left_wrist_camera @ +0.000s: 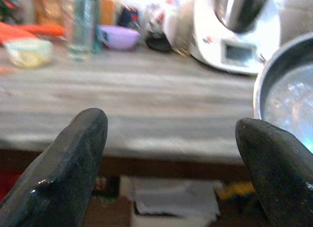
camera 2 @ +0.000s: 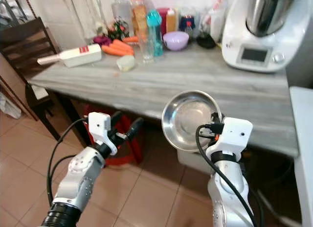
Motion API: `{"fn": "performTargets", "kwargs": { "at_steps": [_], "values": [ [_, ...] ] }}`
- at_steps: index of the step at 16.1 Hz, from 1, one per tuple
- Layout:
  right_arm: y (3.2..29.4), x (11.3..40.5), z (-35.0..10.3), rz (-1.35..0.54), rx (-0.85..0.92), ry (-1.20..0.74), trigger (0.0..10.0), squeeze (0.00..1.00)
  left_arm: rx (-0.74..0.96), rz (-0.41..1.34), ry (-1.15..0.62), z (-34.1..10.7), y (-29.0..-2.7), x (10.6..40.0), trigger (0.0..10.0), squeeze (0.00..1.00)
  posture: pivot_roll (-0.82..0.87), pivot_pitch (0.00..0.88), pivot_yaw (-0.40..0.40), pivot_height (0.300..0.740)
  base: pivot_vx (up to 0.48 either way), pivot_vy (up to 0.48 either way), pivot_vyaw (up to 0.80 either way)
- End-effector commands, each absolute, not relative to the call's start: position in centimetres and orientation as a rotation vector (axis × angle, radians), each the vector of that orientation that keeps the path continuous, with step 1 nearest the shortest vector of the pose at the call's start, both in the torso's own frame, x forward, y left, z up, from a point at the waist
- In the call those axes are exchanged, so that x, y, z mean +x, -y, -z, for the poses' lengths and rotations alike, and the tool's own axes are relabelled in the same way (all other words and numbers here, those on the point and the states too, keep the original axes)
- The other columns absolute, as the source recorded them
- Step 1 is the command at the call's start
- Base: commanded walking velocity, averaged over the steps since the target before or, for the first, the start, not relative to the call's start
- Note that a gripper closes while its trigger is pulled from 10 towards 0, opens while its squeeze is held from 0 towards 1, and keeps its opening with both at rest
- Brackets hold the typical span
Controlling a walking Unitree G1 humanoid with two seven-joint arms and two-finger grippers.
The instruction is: Setting the table
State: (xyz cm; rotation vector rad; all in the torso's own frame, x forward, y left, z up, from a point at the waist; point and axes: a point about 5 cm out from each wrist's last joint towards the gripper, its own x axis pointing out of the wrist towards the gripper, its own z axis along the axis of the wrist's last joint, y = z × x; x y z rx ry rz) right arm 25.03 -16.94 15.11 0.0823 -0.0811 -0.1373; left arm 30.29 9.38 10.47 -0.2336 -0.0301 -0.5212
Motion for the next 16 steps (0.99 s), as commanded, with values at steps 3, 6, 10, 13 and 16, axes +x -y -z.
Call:
{"fn": "performTargets", "kwargs": {
  "at_steps": [3,6,10,13,16],
  "values": [
    [15.9,25.0,-15.4,0.109,0.105,0.093,10.0,0.00,-0.212,0.491,0.036,-10.6,-10.5,30.5,10.0,0.00,-0.19,0.009,0.059,0.740,0.435,0.000,0.00],
    [15.9,25.1,-15.4,0.110,0.106,0.091,10.0,0.00,-0.210,0.492,0.036,-10.5,-10.5,30.5,10.0,0.00,-0.19,0.009,0.059,0.740,0.435,0.000,0.00],
    [16.0,25.2,-15.3,0.123,0.106,0.088,10.0,0.00,-0.208,0.490,0.034,-10.5,-10.6,30.4,10.0,0.00,-0.19,0.009,0.058,0.740,0.480,0.000,0.00],
    [16.5,25.3,-15.1,0.163,0.129,0.075,10.0,0.00,-0.207,0.484,0.029,-10.4,-10.7,30.3,10.0,0.00,-0.19,0.009,0.057,0.740,0.421,0.000,0.00],
    [16.9,25.7,-14.7,0.181,0.113,0.040,10.0,0.00,-0.182,0.456,0.017,-10.0,-11.9,30.1,10.0,0.00,-0.19,0.009,0.057,0.740,0.000,0.000,0.00]
  ]
}}
